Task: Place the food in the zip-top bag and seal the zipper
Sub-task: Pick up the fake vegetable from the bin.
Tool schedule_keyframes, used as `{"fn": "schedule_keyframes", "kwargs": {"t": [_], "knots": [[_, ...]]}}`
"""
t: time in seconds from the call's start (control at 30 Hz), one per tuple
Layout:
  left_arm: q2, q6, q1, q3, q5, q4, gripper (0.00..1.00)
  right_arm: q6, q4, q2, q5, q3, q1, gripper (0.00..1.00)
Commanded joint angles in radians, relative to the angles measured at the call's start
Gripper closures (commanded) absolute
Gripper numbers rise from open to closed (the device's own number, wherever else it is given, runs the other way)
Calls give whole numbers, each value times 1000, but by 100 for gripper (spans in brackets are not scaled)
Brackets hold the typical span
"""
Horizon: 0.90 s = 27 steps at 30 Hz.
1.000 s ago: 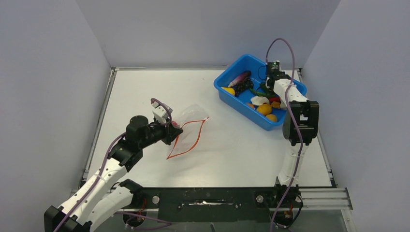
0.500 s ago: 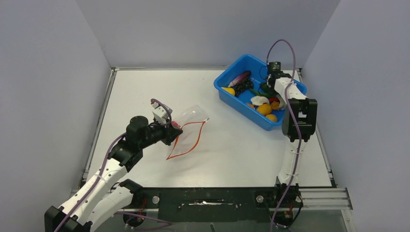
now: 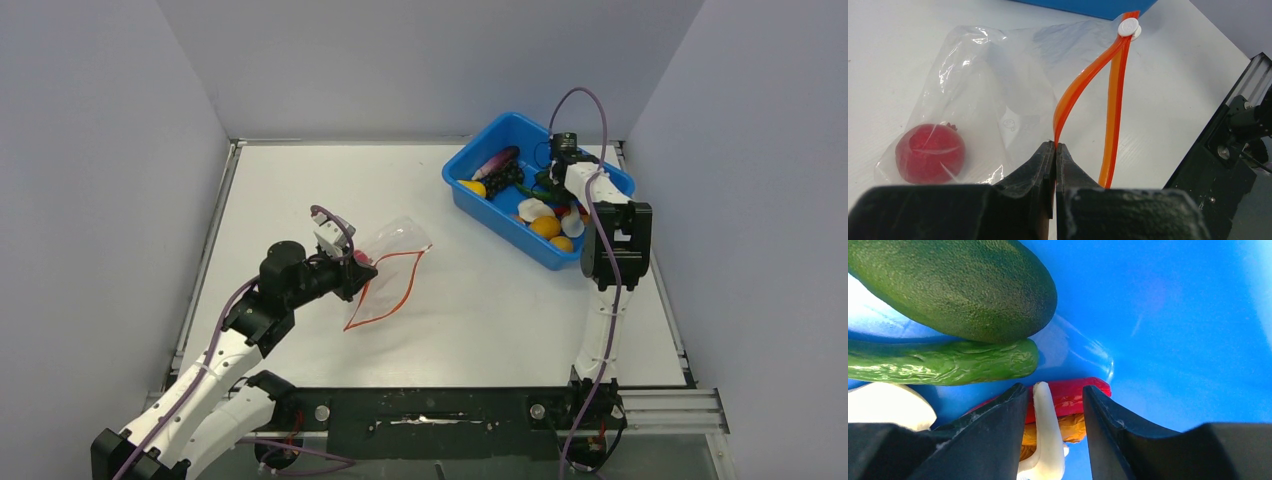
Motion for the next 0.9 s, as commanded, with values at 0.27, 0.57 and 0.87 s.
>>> {"fn": "schedule_keyframes", "kwargs": {"t": [0.27,0.57,0.87], "knots": [[-9,-3,12,6,11,55,100,74,-56,-46,-22,24,-4,74],[-14,-4,17,3,9,56,100,75,-102,-120,8,16,25,99],[-11,-11,24,2,9,60,100,106,-88,-272,86,-43,92,100]]}}
